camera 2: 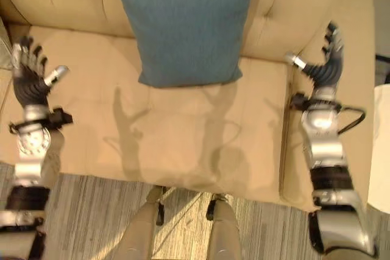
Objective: Pick up all the scattered cushions and arrange them neatly on the sofa.
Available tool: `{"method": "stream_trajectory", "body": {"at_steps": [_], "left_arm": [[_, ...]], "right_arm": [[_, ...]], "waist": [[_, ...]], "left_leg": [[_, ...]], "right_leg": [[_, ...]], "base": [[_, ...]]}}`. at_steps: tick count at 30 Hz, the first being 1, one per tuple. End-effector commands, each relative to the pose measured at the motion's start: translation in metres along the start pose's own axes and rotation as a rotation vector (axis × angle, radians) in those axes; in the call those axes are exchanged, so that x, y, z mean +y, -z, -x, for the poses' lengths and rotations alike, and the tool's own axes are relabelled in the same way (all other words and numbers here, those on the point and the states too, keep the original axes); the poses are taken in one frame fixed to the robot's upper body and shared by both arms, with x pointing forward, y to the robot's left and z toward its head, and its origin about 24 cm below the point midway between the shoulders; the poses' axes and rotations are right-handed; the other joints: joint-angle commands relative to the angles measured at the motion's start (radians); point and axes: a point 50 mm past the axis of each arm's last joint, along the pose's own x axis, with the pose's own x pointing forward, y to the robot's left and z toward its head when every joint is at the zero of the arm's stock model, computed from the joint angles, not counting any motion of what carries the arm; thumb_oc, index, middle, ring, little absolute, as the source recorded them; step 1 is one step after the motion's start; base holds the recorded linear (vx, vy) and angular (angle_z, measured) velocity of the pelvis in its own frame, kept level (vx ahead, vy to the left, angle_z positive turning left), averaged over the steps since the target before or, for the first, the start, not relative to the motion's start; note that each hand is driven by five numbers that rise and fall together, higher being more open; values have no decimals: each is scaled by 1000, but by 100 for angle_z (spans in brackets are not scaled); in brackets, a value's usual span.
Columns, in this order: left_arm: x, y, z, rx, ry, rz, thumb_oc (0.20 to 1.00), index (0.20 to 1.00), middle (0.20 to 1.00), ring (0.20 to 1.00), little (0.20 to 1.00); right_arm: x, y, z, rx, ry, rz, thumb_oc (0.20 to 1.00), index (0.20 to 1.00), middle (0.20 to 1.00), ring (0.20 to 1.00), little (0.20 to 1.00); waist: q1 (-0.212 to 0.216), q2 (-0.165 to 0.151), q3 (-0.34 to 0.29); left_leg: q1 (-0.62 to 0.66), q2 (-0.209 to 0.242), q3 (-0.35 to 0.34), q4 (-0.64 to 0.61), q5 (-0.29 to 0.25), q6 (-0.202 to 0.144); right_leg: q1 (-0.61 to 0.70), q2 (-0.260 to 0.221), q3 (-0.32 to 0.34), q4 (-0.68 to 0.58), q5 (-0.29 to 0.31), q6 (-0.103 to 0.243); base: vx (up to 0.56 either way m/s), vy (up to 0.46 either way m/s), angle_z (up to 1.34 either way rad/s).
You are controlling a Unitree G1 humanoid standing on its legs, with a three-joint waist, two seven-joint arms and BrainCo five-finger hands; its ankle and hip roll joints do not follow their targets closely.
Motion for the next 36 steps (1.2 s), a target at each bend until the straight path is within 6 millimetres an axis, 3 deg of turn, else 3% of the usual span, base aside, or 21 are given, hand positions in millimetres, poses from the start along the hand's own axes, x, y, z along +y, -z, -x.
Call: {"method": "stream_trajectory", "body": {"at_steps": [1,6,7,9,10,13,17,19,22,30,36], "left_arm": [[16,8,17,39,39,-104,1000,1000,1000,1000,1000],[49,67,73,385,33,-255,1000,1000,1000,1000,1000],[63,88,98,529,31,-320,1000,1000,1000,1000,1000],[63,88,97,528,31,-320,1000,1000,1000,1000,1000],[78,110,125,689,28,-397,1000,1000,1000,1000,1000],[98,134,169,921,47,-525,1000,1000,1000,1000,1000],[115,155,225,1200,38,-626,1000,1000,1000,1000,1000],[117,157,235,1246,33,-645,1000,1000,1000,1000,1000],[127,159,270,1411,36,-699,1000,1000,1000,1000,1000],[135,156,285,1504,16,-715,1000,1000,1000,1000,1000],[121,165,258,1426,45,-706,1000,1000,1000,1000,1000]], "right_arm": [[2,13,21,-2,-80,54,1000,1000,1000,1000,1000],[0,70,66,243,-203,183,1000,1000,1000,1000,1000],[-1,91,86,337,-260,264,1000,1000,1000,1000,1000],[-1,91,86,337,-260,263,1000,1000,1000,1000,1000],[-2,115,110,463,-317,315,1000,1000,1000,1000,1000],[-6,146,145,626,-393,414,1000,1000,1000,1000,1000],[-13,175,187,819,-473,523,1000,1000,1000,1000,1000],[-14,180,195,855,-488,540,1000,1000,1000,1000,1000],[-28,196,234,1033,-529,612,1000,1000,1000,1000,1000],[-42,205,270,1218,-544,659,1000,1000,1000,1000,1000],[-47,206,269,1252,-484,655,1000,1000,1000,1000,1000]], "waist": [[2,-47,-85],[-3,-36,-102],[-6,-31,-115],[-7,-32,-116],[-12,-24,-128],[-16,-19,-141],[-19,-23,-163],[-18,-24,-164],[-18,-28,-177],[-16,-29,-170],[-17,-37,-133]], "left_leg": [[80,-27,38,44,-140,-43],[170,-6,48,42,-148,-40],[211,2,51,34,-154,-40],[209,0,51,31,-149,-39],[239,5,57,23,-148,-38],[295,15,78,7,-152,-39],[341,21,92,-2,-157,-34],[354,22,95,-2,-159,-34],[409,34,108,-10,-166,-36],[427,58,101,-10,-156,-49],[254,102,78,59,-70,-96]], "right_leg": [[189,29,-50,-337,189,67],[276,28,-57,-330,160,61],[308,28,-55,-324,148,59],[306,27,-56,-326,151,59],[324,28,-54,-316,143,57],[373,33,-51,-312,128,54],[407,41,-43,-311,117,47],[416,44,-39,-311,113,45],[466,60,-30,-312,94,35],[488,89,-25,-302,60,12],[431,118,-76,-304,43,-19]], "base": [[69,-17,5],[23,-10,1],[31,-9,-1],[0,0,0],[0,0,0],[9,1,-5],[15,-17,-10],[25,-21,-9],[36,-61,-11],[-23,-96,-2],[-179,-146,35]]}}
